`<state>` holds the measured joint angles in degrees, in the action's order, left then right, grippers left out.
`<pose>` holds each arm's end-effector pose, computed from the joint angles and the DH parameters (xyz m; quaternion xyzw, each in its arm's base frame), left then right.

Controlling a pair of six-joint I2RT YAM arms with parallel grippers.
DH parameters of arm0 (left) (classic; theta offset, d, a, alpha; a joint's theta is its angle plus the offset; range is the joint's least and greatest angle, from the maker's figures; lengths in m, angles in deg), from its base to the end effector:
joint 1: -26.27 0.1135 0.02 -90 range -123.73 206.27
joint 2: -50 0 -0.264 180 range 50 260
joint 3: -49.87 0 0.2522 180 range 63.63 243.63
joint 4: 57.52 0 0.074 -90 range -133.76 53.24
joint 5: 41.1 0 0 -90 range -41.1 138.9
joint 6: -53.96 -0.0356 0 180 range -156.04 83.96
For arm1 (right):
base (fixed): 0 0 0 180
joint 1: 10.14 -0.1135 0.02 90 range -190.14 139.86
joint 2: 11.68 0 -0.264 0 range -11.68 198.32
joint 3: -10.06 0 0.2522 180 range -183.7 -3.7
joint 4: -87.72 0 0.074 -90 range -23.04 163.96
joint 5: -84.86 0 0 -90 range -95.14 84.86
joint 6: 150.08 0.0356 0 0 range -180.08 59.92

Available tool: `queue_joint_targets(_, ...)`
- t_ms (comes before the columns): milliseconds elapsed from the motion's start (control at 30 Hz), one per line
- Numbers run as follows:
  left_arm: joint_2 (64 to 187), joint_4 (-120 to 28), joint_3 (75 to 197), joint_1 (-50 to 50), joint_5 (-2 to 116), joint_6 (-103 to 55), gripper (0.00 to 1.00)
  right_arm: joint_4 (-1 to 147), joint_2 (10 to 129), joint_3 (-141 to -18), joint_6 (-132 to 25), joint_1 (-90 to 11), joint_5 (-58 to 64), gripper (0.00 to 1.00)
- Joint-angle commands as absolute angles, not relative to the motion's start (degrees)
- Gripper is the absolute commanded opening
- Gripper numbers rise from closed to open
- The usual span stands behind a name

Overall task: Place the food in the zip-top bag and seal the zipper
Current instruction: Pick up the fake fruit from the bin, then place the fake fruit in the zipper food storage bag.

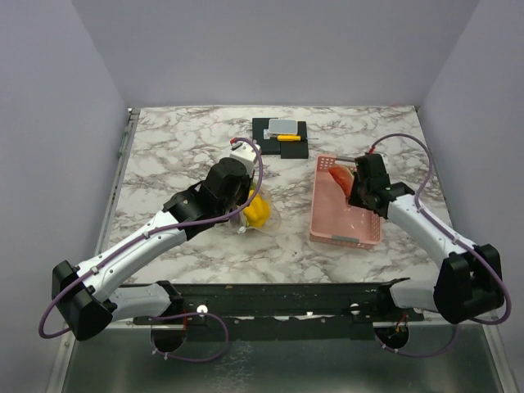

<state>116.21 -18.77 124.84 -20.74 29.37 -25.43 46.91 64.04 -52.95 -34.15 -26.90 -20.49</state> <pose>0.1832 -0.1791 0.3397 0.1860 0.8372 -0.1088 0.5026 0.2568 0.0675 0.2268 0.1169 0.9349 -0.0052 0.3351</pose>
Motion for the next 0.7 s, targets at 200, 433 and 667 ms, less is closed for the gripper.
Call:
queue_joint_targets(200, 114.5, -20.0, 124.9, -21.0, 28.6, -25.1, 0.0, 36.1, 50.5, -57.0, -36.7, -28.8, -12.1, 0.01)
queue_joint_targets(433, 114.7, -20.0, 125.0, -21.0, 28.5, -25.2, 0.0, 28.5, 46.7, -63.1, -38.0, -33.6, -7.8, 0.01)
queue_joint_targets(667, 114.8, -20.0, 125.0, -21.0, 28.5, -25.1, 0.0, 22.4, 46.6, -67.5, -36.8, -43.7, -9.9, 0.01)
